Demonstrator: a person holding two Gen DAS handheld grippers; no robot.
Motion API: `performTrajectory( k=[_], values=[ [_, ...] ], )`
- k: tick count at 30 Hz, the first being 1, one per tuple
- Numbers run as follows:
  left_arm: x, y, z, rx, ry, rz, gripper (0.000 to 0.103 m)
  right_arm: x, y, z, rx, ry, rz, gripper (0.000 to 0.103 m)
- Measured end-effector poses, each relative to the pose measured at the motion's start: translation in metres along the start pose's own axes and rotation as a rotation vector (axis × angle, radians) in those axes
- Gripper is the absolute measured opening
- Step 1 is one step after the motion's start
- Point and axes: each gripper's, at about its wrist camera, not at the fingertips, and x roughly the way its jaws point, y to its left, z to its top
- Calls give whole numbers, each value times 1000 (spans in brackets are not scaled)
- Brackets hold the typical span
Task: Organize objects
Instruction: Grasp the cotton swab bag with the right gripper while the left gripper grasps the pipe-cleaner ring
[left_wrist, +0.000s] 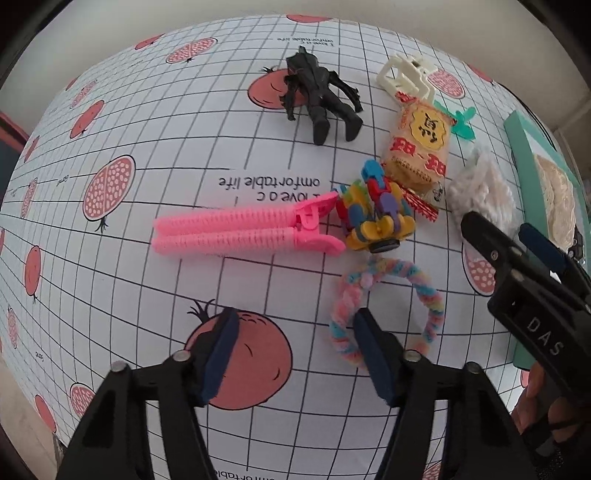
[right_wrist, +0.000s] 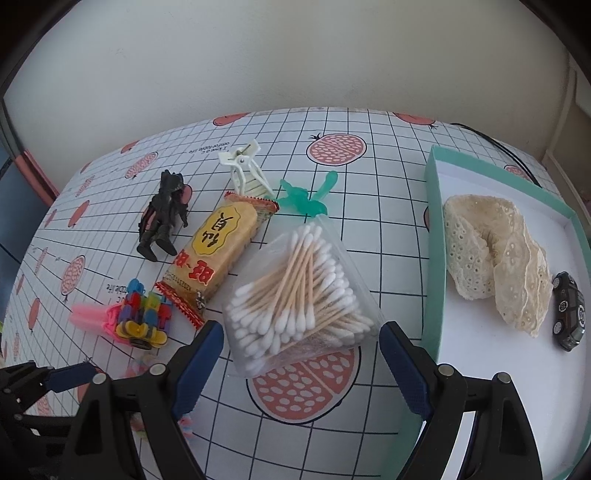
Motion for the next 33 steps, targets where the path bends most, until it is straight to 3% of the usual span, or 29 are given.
performTrajectory(
  k=[5, 8, 11, 12, 21, 26, 33],
  values=[
    [-4, -3, -4, 4, -15, -1, 48, 0, 1, -1, 4, -8, -5, 88],
    [-7, -6, -6, 9, -23, -2, 39, 0, 1, -1, 5, -6, -6, 82],
    [-9, -10, -9, 16, -29, -4, 36, 1, 0, -1, 12, -2, 1, 78],
    [-10, -12, -10, 22, -32, -4, 35, 1, 0, -1, 105, -16, -49, 76],
    [-15, -22, -20, 36, -41, -7, 31, -1, -1, -1, 119, -22, -39, 66],
    [-20, -34, -27, 63, -41, -28, 13, -1, -2, -1, 131, -23, -33, 62],
    [-25, -42, -36, 61, -41, -59, 10, -3, -2, -1, 145, -21, -28, 61]
  ],
)
